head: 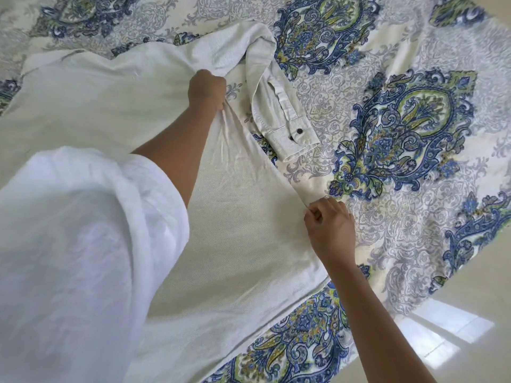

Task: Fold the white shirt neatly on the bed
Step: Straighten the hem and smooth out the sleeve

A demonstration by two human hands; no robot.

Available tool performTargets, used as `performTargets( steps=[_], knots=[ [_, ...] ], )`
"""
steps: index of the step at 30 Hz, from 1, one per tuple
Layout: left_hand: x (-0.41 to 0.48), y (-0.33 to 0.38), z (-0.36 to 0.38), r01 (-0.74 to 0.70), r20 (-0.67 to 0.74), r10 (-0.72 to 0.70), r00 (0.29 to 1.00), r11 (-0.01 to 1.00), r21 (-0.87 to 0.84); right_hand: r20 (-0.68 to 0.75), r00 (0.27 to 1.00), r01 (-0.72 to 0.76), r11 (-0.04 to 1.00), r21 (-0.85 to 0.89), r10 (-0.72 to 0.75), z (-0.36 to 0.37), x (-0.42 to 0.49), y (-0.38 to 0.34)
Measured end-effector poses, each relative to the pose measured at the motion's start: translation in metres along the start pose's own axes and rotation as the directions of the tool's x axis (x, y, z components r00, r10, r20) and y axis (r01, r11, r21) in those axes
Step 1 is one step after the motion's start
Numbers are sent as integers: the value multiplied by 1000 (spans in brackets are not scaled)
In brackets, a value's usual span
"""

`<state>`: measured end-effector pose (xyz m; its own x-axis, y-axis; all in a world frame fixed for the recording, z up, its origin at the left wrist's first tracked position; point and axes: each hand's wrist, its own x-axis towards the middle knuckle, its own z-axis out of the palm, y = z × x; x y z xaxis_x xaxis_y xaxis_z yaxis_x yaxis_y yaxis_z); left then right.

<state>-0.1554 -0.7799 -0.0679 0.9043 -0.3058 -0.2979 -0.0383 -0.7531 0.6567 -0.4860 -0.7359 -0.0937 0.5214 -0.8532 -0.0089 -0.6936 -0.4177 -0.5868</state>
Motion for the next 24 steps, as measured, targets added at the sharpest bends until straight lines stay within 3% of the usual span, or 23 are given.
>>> performTargets(
  steps=[3, 6, 8, 11, 13, 15, 16, 18, 20, 22, 24],
  knots=[
    [4, 1, 13, 51, 73, -49, 996, 998, -31, 75, 988, -144, 984, 109, 137, 2, 7, 5],
    [15, -16, 26, 51, 92, -48, 995, 998, -36, 168, 963, -225, 972, 62, 212, 4, 16, 6],
    [19, -24, 23, 74, 150, -66, 986, 996, -47, 199, 954, -235, 972, 20, 227, 4, 18, 5],
    [-14, -22, 4, 5, 257, 23, 966, 994, -108, 184, 959, -219, 976, -7, 217, -1, 12, -1],
    [-63, -32, -9, -143, 249, 180, 952, 977, -161, 7, 991, -132, 979, -158, 134, 2, -3, -12],
    [-119, -63, -16, -400, 178, 402, 898, 915, -50, -64, 994, 82, 986, -146, -92, 15, -29, -35],
    [-147, -82, -19, -499, 171, 492, 854, 867, -6, 17, 971, 239, 967, -88, -238, 24, -43, -47],
    [-190, -130, -19, -619, 219, 585, 781, 772, 144, 279, 854, 480, 872, -99, -438, 42, -63, -50],
    [-221, -183, -25, -588, 243, 537, 808, 703, 400, 365, 821, 531, 823, -203, -439, 45, -55, -20],
    [-247, -227, -42, -415, 185, 381, 906, 708, 572, 279, 920, 362, 870, -335, -276, 31, -46, 12],
    [-266, -251, -60, -260, 115, 243, 963, 736, 625, 167, 983, 132, 919, -372, -74, 16, -44, 22]
  ],
)
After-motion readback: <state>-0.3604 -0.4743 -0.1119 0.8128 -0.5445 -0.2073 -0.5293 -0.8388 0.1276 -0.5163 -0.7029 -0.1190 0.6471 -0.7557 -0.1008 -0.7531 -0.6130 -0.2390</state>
